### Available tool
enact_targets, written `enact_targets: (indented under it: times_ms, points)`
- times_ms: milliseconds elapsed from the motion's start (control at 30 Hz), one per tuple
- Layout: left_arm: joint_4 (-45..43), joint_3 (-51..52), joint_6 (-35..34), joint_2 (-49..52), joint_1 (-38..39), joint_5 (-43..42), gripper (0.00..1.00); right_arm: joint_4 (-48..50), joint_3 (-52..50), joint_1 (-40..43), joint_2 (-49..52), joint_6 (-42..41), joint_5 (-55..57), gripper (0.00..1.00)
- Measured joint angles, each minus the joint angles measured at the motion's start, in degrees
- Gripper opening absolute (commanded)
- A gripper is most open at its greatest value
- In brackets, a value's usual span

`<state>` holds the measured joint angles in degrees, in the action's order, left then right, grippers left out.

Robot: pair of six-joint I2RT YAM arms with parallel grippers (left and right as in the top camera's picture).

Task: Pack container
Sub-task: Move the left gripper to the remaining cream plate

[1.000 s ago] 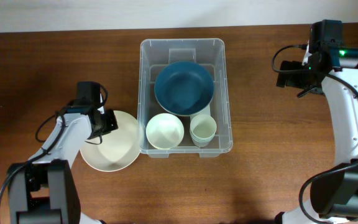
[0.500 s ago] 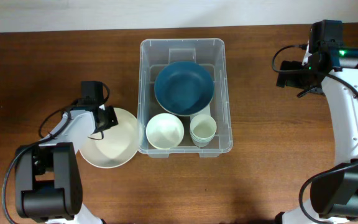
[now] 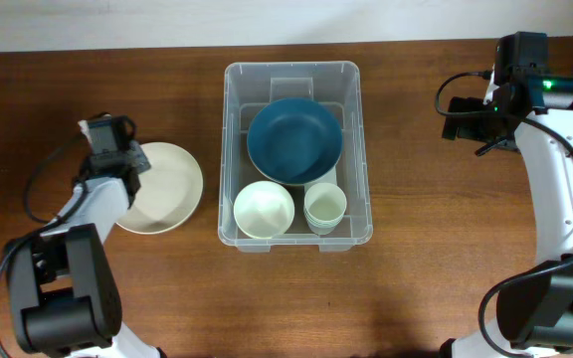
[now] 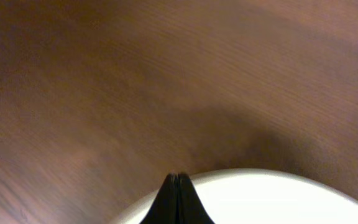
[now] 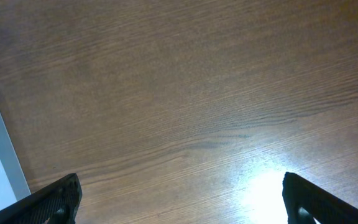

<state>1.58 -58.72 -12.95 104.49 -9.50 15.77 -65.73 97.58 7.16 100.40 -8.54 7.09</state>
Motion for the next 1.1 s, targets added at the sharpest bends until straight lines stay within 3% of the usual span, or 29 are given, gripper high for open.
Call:
enact_targets:
  times_ms: [133,300,533,700,967,1100]
  points:
    - [0.7,-0.7,2.2,0.0,-2.6,0.5,0.01,0.0,0.0,0.0,0.0,0.0,0.0,0.99]
    - [8.9,-4.5,3.7,-0.7,-4.1,0.8,0.06,0.0,0.0,0.0,0.0,0.0,0.0,0.99]
    - [24.4,-10.7,4.5,-7.9,-7.4,-0.2,0.36,0.0,0.0,0.0,0.0,-0.1,0.0,0.99]
    - [33.8,-11.9,4.5,-10.3,-12.5,-8.3,0.55,0.0,0.0,0.0,0.0,0.0,0.0,0.99]
    - [36.0,-11.8,7.8,-9.5,-18.9,-24.9,0.8,0.0,0.0,0.0,0.0,0.0,0.0,0.99]
    - [35.8,-11.8,9.2,-8.2,-19.6,-29.0,0.83,0.0,0.0,0.0,0.0,0.0,0.0,0.99]
